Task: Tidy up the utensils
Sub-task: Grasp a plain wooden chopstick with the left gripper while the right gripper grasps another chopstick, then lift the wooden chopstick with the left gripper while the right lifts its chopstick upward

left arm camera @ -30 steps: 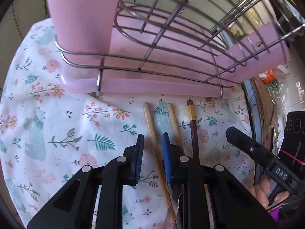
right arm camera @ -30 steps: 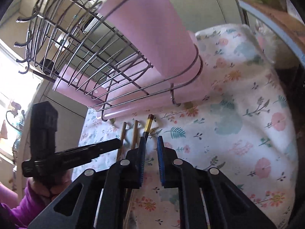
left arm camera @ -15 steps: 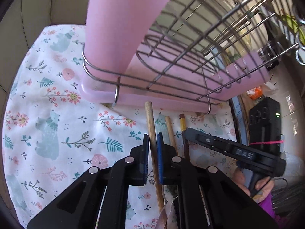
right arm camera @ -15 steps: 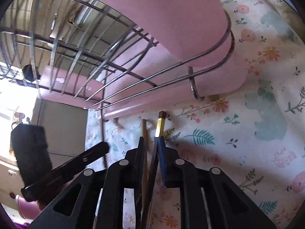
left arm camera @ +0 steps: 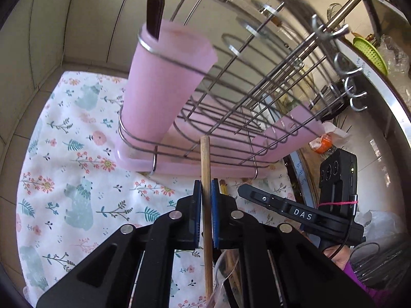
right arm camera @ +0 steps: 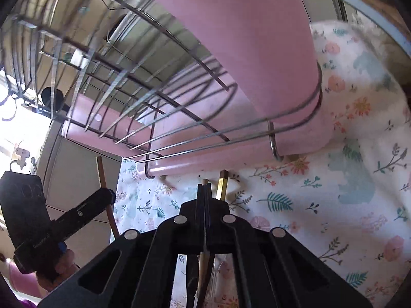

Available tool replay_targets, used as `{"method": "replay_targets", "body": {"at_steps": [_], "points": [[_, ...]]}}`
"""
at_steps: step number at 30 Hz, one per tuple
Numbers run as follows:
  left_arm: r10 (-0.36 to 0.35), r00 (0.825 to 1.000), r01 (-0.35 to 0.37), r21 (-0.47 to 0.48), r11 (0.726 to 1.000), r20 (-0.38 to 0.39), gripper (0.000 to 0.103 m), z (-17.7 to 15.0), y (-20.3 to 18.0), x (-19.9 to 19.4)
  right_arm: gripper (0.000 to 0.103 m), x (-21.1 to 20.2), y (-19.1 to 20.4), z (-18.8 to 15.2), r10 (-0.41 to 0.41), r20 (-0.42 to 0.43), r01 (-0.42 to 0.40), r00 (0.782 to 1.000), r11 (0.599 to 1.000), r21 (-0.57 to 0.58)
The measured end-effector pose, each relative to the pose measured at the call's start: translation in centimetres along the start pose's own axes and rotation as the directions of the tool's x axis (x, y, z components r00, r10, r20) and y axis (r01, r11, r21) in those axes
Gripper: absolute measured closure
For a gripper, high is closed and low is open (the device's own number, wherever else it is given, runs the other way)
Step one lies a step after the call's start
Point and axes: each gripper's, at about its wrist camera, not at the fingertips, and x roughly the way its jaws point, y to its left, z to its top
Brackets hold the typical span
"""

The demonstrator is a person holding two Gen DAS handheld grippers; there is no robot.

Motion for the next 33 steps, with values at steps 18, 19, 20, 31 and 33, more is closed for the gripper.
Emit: {"method": "replay_targets", "body": {"at_steps": [18,19,20,31,33], "points": [[-0.051,0.992,0.048,0.028,0.998,0.115,0.097,1.2,-1.2,-3.8,0.095,3.6,0.0,0.9,-0.162,-0.067,0.159,0.984,0.986,-0.047],[-0.052,0.991,0.050,0.024,0.998,0.127,0.097,1.2,-1.0,-4.3,0.095,3.3,0.2,0.9,-0.156,-0.054,0.154,0.986,0.987,-0.050],[-0.053,0.989,0.051,0.021,0.998,0.136,0.097,1.2,-1.1,-4.6,0.095,2.5,0.6,0.7,-0.146,-0.032,0.144,0.989,0.988,-0.056],[-0.072,0.963,0.065,0.034,0.997,0.259,0.097,2.2,-2.3,-9.2,0.095,-7.7,4.6,-0.8,0.003,0.263,0.034,0.965,0.990,-0.134],[-0.073,0.956,0.062,0.047,0.997,0.284,0.097,2.2,-2.7,-10.1,0.095,-9.5,5.1,-0.8,0.021,0.311,0.025,0.950,0.989,-0.145]]}}
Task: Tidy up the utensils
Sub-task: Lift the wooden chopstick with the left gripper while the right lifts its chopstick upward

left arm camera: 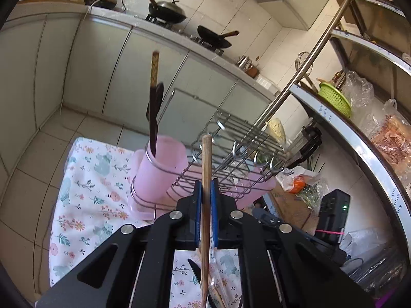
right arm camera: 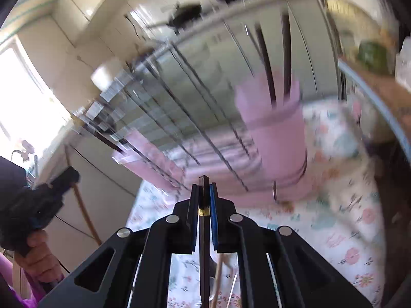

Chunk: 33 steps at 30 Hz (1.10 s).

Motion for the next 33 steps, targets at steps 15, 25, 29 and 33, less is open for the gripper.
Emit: {"method": "replay_targets", "body": {"at_steps": [15,25,29,33], "points": [[0.033,0.993,-0.038,0.037,0.999,0.116,0.097,2.4,-2.2,-3.0,0.097,-11.1,2.0,4.7,0.022,0.333,0.008,0.943,0.996,-0.087],[0.054,0.988,-0.064,0.064,0.996,0.147,0.097,4.0,-3.5,-2.4,0.097,-14.0,1.8,7.2,0.029,0.439,0.019,0.898,0.994,-0.105],[0.059,0.986,-0.070,0.067,0.995,0.156,0.097,4.7,-3.5,-2.0,0.097,-14.6,1.2,8.0,0.020,0.467,0.030,0.884,0.995,-0.099],[0.065,0.984,-0.077,0.068,0.995,0.164,0.097,5.5,-3.6,-1.4,0.097,-15.5,1.1,9.0,0.013,0.499,0.042,0.866,0.994,-0.098]]}}
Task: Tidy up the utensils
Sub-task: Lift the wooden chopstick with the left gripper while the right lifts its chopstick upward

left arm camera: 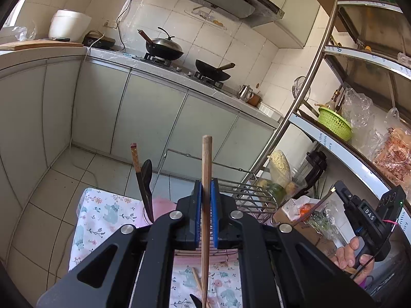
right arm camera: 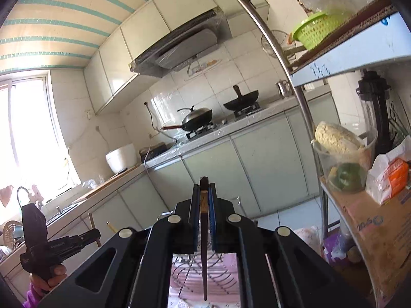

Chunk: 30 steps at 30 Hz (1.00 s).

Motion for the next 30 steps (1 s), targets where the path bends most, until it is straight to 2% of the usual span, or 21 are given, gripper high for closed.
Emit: {"method": "replay_targets", "body": {"at_steps": [9,17,21,26,30], "points": [[0.016,0.997,-0.018,0.018,1.000,0.073,0.097,1.8,-0.6,0.2,0.097,-1.5,-0.6,1.4,-0.024,0.171,0.024,0.985,1.000,0.004],[0.041,0.985,-0.050,0.049,0.998,0.170,0.097,3.4,-1.2,-0.1,0.097,-0.9,0.1,1.9,-0.075,0.239,0.089,0.968,0.995,-0.051],[0.041,0.973,-0.051,0.038,0.998,0.229,0.097,4.8,-1.2,-0.7,0.097,-1.2,0.9,2.2,-0.078,0.269,0.105,0.960,0.991,-0.087],[0.072,0.948,-0.083,0.023,0.996,0.310,0.097,5.8,-1.2,-1.1,0.097,-3.0,1.8,2.4,-0.080,0.334,0.128,0.939,0.984,-0.124],[0.135,0.921,-0.163,0.046,0.986,0.365,0.097,5.2,-1.5,0.0,0.097,-3.7,1.9,2.2,-0.103,0.362,0.157,0.926,0.980,-0.123]]}}
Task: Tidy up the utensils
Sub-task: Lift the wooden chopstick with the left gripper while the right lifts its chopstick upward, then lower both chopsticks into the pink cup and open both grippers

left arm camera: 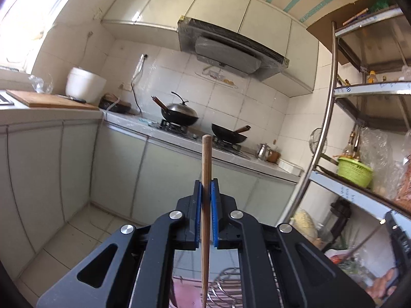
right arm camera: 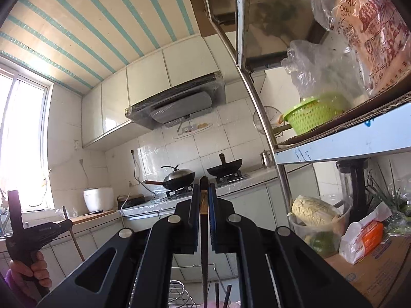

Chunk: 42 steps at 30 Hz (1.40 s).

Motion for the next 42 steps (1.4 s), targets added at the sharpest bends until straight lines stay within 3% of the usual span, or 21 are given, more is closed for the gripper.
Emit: {"method": "replay_targets", "body": {"at_steps": [4,8,12,18,23,25,29,33,36,42], "points": [[0.036,0.999,-0.036,0.037,0.999,0.003,0.097,-1.7,-0.2,1.3,0.097,1.1,-0.4,-0.8,-0.023,-0.037,0.023,0.999,1.000,-0.003],[0.062,0.997,-0.059,0.062,0.996,-0.049,0.097,-3.5,-0.1,2.8,0.097,2.5,-0.8,-1.9,-0.048,-0.076,0.047,0.996,0.999,-0.010],[0.084,0.991,-0.076,0.076,0.994,-0.108,0.097,-5.5,0.4,3.9,0.097,4.6,-1.3,-3.6,-0.051,-0.178,0.051,0.983,0.999,-0.003],[0.097,0.975,-0.081,0.086,0.993,-0.201,0.097,-8.2,1.2,4.7,0.097,7.6,-2.2,-6.9,-0.033,-0.373,0.049,0.927,0.998,0.032],[0.113,0.961,-0.092,0.091,0.992,-0.252,0.096,-9.6,1.5,5.0,0.097,8.7,-2.3,-9.2,-0.037,-0.462,0.052,0.886,0.998,0.019],[0.124,0.955,-0.100,0.103,0.990,-0.271,0.094,-10.0,1.5,5.0,0.093,8.9,-2.4,-10.0,-0.031,-0.486,0.050,0.873,0.998,0.026],[0.124,0.949,-0.094,0.115,0.989,-0.289,0.072,-10.2,1.3,4.3,0.076,8.7,-2.6,-10.5,-0.028,-0.522,0.062,0.853,0.997,0.046],[0.124,0.950,-0.096,0.110,0.989,-0.285,0.068,-9.9,1.4,3.0,0.074,7.5,-2.6,-10.1,-0.029,-0.516,0.065,0.856,0.996,0.053],[0.129,0.952,-0.102,0.108,0.989,-0.279,0.067,-9.4,1.4,2.2,0.061,6.4,-2.4,-9.8,-0.025,-0.510,0.061,0.860,0.997,0.056],[0.152,0.947,-0.123,0.117,0.985,-0.284,0.066,-9.3,1.6,0.7,0.061,4.6,-2.0,-9.8,-0.025,-0.536,0.064,0.844,0.996,0.054]]}}
